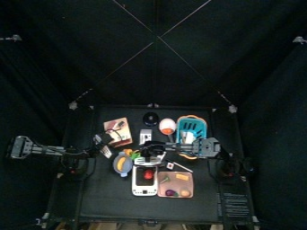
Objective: Place apple on stove
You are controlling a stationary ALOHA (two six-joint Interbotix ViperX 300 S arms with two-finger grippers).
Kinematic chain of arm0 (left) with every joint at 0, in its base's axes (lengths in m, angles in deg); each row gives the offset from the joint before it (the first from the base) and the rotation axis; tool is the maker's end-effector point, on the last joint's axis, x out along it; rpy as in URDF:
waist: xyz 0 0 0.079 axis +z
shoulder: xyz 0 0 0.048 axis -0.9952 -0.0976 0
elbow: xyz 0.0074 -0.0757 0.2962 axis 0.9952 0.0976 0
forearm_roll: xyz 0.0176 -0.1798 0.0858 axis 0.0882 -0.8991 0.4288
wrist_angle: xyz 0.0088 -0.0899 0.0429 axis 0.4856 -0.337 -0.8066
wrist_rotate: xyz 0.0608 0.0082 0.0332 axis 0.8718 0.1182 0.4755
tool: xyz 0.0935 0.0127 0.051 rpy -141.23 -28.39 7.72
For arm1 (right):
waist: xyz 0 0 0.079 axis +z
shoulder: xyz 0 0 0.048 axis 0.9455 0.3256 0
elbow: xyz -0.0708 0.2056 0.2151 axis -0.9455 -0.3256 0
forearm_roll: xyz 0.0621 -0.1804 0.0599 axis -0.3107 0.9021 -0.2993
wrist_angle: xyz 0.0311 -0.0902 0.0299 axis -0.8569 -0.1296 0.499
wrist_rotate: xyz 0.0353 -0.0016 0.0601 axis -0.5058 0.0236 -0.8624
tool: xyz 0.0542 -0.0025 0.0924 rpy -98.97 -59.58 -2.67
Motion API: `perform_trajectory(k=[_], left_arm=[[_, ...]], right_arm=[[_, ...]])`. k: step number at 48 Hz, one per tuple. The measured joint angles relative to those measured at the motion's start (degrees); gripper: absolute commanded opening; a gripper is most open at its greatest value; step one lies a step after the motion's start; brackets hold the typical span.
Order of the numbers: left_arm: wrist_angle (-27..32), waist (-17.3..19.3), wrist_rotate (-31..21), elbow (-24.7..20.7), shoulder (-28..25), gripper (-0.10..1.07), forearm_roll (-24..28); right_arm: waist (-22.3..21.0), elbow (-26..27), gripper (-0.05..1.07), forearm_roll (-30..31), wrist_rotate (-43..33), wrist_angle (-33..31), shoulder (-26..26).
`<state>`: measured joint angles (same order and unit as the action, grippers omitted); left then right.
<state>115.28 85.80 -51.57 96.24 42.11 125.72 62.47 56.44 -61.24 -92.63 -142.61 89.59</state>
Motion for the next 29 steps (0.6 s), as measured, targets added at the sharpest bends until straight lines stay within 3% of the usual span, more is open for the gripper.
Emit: perform_trajectory(k=[29], left_arm=[[0.0,0.09,0.0,0.0,0.0,0.77,-0.09]], right_arm=[[0.26,5.27,1.04,2.11,0.97,-1.41,0.0]])
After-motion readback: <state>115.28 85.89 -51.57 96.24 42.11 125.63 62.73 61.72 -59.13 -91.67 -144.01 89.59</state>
